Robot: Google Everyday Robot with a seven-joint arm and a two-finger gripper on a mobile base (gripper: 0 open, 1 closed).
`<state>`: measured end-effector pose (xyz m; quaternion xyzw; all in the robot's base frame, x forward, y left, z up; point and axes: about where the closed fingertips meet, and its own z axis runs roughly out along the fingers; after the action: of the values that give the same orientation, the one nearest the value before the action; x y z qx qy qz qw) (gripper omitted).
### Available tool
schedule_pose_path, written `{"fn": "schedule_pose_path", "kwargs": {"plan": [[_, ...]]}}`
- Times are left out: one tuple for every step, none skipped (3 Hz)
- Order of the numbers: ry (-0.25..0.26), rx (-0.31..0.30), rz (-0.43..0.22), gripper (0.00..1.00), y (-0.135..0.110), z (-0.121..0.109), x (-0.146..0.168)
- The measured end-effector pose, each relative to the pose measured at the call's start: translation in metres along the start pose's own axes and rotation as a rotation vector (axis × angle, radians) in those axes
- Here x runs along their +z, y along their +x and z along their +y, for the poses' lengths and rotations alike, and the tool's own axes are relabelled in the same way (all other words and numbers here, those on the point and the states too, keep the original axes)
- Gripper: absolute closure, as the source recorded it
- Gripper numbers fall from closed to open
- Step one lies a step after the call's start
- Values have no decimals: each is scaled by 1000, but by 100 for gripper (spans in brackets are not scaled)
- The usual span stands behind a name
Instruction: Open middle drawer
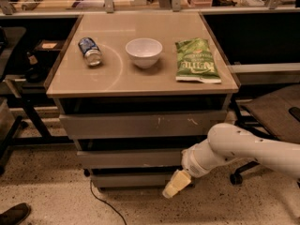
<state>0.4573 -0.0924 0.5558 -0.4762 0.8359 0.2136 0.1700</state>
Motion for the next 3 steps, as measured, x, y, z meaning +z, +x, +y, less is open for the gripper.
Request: {"fn": "schedule_pose_path", "kwargs": {"plan": [[25,37,-26,0,4,-24,36],[69,74,-56,0,12,-64,68],[69,75,-56,0,12,-65,69]]}}
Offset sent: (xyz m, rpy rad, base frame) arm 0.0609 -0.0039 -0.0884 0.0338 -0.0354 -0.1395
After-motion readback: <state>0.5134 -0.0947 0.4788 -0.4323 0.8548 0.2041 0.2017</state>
